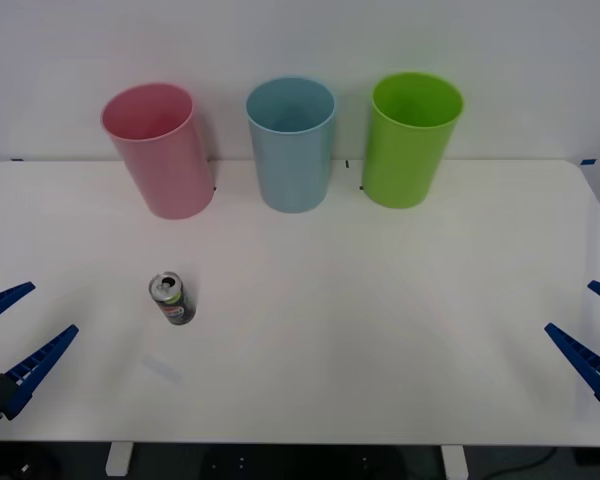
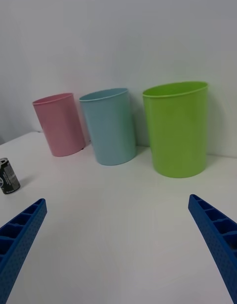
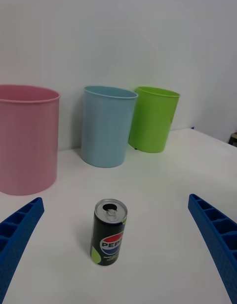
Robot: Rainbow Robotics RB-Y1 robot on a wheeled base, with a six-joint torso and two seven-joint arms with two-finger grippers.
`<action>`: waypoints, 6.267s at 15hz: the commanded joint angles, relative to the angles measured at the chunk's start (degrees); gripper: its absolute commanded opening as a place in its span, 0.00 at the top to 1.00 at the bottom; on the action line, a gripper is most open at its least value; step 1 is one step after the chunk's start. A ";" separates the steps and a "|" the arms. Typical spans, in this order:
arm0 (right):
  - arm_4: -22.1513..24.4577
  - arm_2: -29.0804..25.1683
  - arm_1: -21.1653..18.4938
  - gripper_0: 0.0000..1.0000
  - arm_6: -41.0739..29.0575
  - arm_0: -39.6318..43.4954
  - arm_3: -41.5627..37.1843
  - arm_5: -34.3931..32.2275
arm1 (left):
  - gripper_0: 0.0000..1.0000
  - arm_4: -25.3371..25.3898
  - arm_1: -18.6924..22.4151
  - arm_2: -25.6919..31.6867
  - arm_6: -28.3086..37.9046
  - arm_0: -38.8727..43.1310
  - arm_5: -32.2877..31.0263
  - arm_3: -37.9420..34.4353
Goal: Grasp the object on the table and drop it into the matching bin: aluminum can to the light blue bin, PET bottle to the pink bin.
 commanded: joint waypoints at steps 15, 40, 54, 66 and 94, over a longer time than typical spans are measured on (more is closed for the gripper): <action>0.00 0.00 0.00 0.00 0.00 0.00 0.00 0.00 | 0.00 -8.19 -1.20 -0.82 -2.02 1.62 2.15 0.87; 0.00 0.00 0.00 0.00 0.00 0.00 0.00 0.00 | 0.00 -11.89 -6.39 -11.10 -18.19 -12.44 12.96 20.65; 0.00 0.00 0.00 0.00 0.00 0.00 0.00 0.00 | 0.00 -14.61 -10.17 -12.25 -21.53 -22.29 15.07 30.49; 0.00 0.00 0.00 0.00 0.00 0.00 0.00 0.00 | 0.00 -14.79 -10.17 -16.03 -21.88 -25.63 19.64 31.81; 0.00 0.00 0.00 0.00 0.00 0.00 0.00 0.00 | 1.00 -8.19 -10.08 -16.73 -20.13 -28.09 18.85 25.66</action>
